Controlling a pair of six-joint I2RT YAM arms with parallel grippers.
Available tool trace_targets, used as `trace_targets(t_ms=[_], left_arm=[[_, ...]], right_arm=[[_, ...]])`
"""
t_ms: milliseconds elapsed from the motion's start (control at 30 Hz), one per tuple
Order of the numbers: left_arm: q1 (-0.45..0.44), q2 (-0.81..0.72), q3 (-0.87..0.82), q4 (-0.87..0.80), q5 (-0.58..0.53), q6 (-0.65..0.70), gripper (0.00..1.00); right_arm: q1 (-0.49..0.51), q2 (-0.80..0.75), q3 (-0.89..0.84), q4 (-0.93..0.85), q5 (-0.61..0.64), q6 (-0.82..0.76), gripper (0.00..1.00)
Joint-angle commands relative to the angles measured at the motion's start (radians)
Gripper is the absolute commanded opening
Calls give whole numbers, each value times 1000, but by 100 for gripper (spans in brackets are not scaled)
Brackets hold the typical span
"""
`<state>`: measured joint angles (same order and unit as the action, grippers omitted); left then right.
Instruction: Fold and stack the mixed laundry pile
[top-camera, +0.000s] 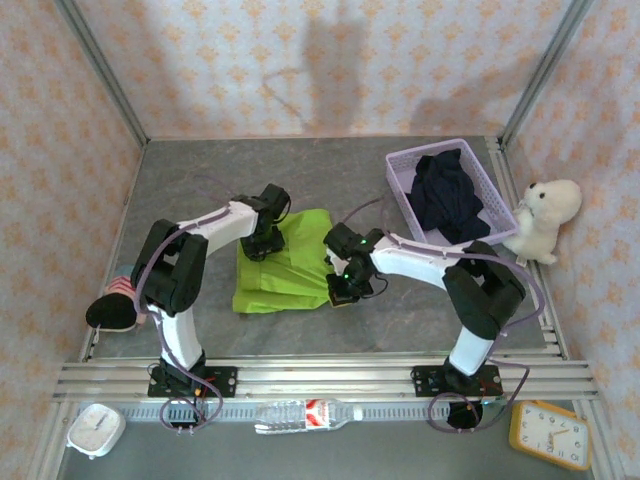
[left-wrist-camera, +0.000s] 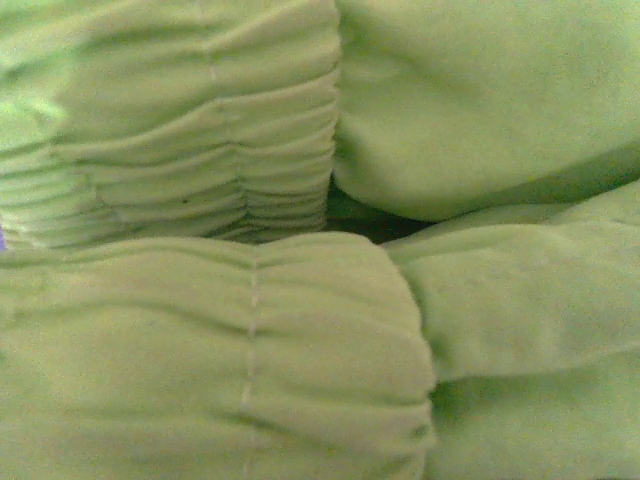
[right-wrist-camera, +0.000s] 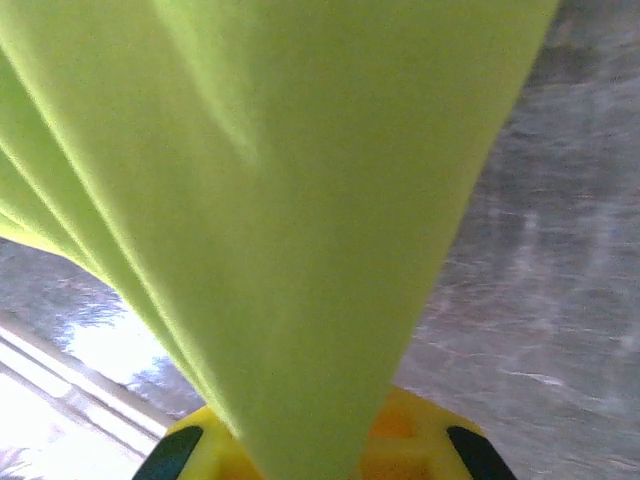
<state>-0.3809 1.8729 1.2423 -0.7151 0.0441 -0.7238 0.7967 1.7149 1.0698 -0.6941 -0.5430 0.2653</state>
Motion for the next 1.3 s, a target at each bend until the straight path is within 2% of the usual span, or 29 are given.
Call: trace_targets(t_ms=[0, 67, 133, 233, 267, 333, 500, 567, 633, 767, 867, 967, 1133, 1267], left_arm=[[13, 59, 5, -38, -101, 59, 39], [13, 48, 11, -44, -91, 66, 39], [11, 42, 15, -49, -75, 71, 41], [11, -35, 35, -74, -49, 84, 55], [12, -57, 47, -84, -40, 88, 62], [10, -98, 73, -108, -21, 95, 70], [-20, -187, 130, -148, 22, 61, 81], [-57, -209, 134, -153, 19, 16, 95], [-103, -218, 126, -143, 17, -40, 100], [-209, -198, 83, -95, -5, -168, 100], [-254, -158, 46, -51, -19, -231, 100], [-268, -95, 39, -53, -43, -210, 100], [-260, 10, 77, -127, -110, -33, 100], [-197, 82, 87, -154, -109, 119, 100]], right_arm=[[-8, -21, -23, -126, 110, -26, 0], [-7, -10, -6, -107, 73, -12, 4], [-7, -11, 12, -83, 29, 3, 16], [-9, -48, 44, -82, 4, 11, 42], [-17, -67, 53, -87, 11, 16, 48], [-45, -111, 66, -101, 25, 25, 56], [-161, -191, 105, -155, 154, 50, 68], [-200, -203, 124, -165, 226, 64, 77], [-227, -204, 138, -158, 264, 80, 81], [-258, -205, 160, -115, 324, 127, 99], [-281, -208, 171, -70, 345, 171, 99], [-303, -198, 204, -48, 349, 193, 99], [-317, -168, 279, -91, 389, 163, 99], [-351, -158, 299, -124, 427, 147, 100]])
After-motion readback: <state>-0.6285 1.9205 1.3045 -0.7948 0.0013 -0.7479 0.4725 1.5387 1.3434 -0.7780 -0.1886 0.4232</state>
